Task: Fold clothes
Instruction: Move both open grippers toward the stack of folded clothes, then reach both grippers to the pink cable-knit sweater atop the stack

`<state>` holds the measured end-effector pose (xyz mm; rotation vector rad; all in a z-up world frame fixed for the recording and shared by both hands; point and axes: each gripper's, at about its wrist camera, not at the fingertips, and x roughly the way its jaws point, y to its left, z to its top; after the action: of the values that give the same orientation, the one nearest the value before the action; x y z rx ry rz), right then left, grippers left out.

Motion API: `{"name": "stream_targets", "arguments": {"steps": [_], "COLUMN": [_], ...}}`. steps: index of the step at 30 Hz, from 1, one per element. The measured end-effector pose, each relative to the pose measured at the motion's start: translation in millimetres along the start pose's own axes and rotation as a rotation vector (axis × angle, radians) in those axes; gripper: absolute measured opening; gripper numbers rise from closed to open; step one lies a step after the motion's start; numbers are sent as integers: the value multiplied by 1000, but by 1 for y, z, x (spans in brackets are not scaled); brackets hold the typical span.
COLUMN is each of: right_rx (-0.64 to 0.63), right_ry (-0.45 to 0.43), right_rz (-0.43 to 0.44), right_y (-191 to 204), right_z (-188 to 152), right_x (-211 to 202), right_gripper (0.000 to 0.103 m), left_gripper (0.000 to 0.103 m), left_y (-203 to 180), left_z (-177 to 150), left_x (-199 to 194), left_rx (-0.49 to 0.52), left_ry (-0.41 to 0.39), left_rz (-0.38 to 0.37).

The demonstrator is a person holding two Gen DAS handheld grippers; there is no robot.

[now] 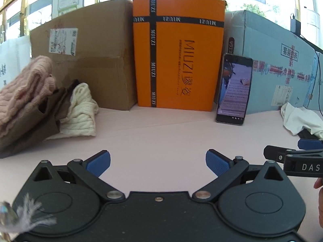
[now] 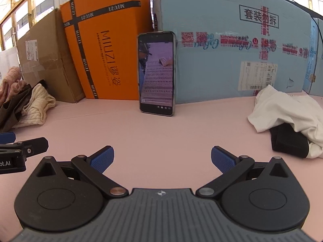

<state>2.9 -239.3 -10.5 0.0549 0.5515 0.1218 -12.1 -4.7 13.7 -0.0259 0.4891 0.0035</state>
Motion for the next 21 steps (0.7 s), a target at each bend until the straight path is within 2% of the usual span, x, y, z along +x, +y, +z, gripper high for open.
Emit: {"name": "stream_targets", "arguments": {"steps": [3, 9, 13, 17, 21], "right_rx": [-37, -123, -166, -235, -279], "right_ry": [-23, -69, -65, -73, -81], "right_rz": [46, 184, 278, 364, 399], "right_y": [23, 79, 119, 162, 191], "right_z": [10, 32, 41, 43, 42], "right_x": [-13, -34, -40, -46, -48], "right_gripper": [103, 103, 103, 103, 103], "left_gripper": [103, 103, 103, 103, 103], "left_y": [19, 56, 86, 112, 131], "left_z": [2, 3, 1, -3, -10], "left_x": [-20, -59, -82, -94, -100], "left_rx": [-48, -71, -149, -212, -228], "left_ry": [-43, -142, -184, -197, -189], "left_rz": [35, 142, 204, 274, 319]}}
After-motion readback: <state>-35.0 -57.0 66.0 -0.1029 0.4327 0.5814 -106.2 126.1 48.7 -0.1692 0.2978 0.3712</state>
